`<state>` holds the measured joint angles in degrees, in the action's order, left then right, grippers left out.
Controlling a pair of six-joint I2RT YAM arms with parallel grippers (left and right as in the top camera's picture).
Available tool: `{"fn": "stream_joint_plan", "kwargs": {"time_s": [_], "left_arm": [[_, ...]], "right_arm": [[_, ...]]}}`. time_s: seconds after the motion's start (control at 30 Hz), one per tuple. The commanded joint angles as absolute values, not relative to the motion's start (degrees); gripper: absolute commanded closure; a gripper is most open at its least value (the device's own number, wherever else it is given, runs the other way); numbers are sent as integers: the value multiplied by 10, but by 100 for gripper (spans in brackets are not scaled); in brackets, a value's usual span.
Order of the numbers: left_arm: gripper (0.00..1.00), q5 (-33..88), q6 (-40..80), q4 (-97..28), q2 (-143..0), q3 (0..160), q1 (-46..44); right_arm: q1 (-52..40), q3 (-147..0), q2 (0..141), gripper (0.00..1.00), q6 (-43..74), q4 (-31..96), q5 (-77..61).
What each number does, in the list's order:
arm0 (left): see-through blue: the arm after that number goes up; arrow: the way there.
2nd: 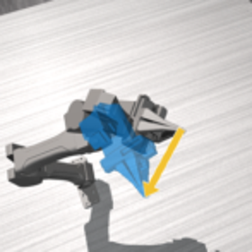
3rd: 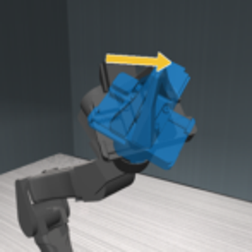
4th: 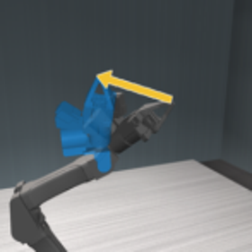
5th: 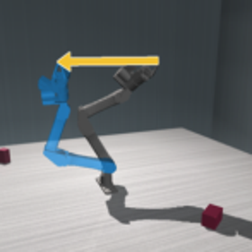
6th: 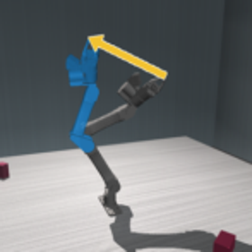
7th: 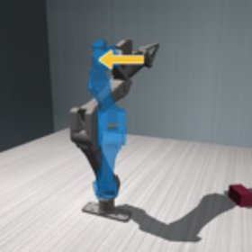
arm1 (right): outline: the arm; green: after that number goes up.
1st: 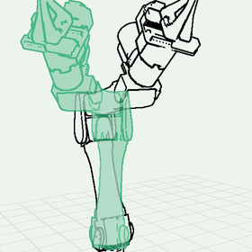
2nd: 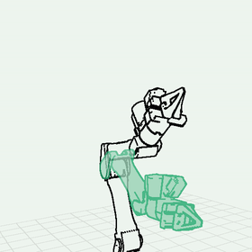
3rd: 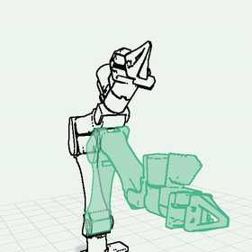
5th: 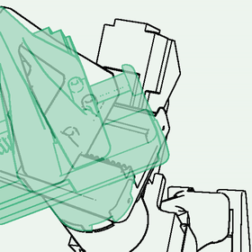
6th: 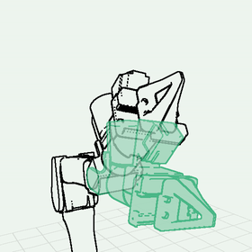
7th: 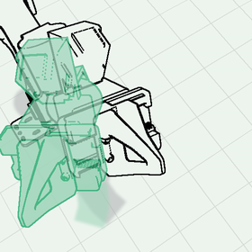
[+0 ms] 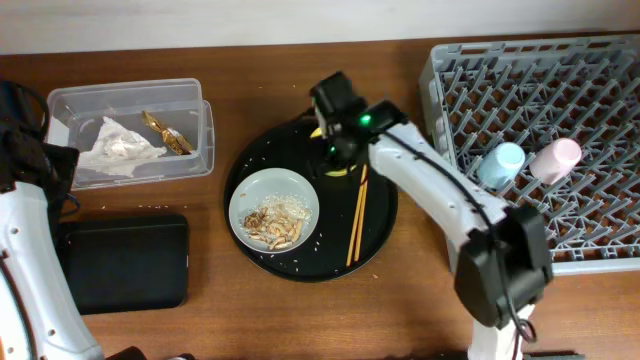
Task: Sort waste into correct bins and load items into the dishwasher rack
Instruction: 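Reach the right gripper to the yellow bowl and grasp its rim, then carry the yellow bowl to the rack's right edge and release it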
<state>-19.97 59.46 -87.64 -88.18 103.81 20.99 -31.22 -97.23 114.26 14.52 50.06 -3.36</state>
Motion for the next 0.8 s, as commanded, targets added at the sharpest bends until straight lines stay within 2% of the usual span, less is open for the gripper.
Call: {"fn": "stream_joint_plan", "kwargs": {"time_s": [0.0,0.17,0.2,0.43,0.57,0.63,0.67,0.7,0.77], "left_arm": [[0,-203,600,-877,-878,1040,212],[1,-204,600,-877,-878,1040,212],[0,-204,600,-877,-878,1040,212],[1,-203,600,-877,-878,1040,212],[0,-204,600,-877,-878,1040,212],[1,-203,600,-877,-878,1040,212],[1,-203,600,-877,-878,1040,212],[1,-203,600,-877,-878,1040,212],[1,-203,600,-877,-878,1040,212]], "right_arm": [[-319,-974,1175,33,166,459,-3],[-319,-974,1206,34,163,427,1],[-319,-974,1220,38,163,424,1],[-328,-974,1253,44,136,426,3],[-328,-975,1256,73,137,427,3],[-328,-985,1253,82,140,438,3],[-328,-998,1251,92,140,451,3],[-327,-1019,1246,96,142,469,3],[-318,-1073,1235,96,168,517,3]]}}
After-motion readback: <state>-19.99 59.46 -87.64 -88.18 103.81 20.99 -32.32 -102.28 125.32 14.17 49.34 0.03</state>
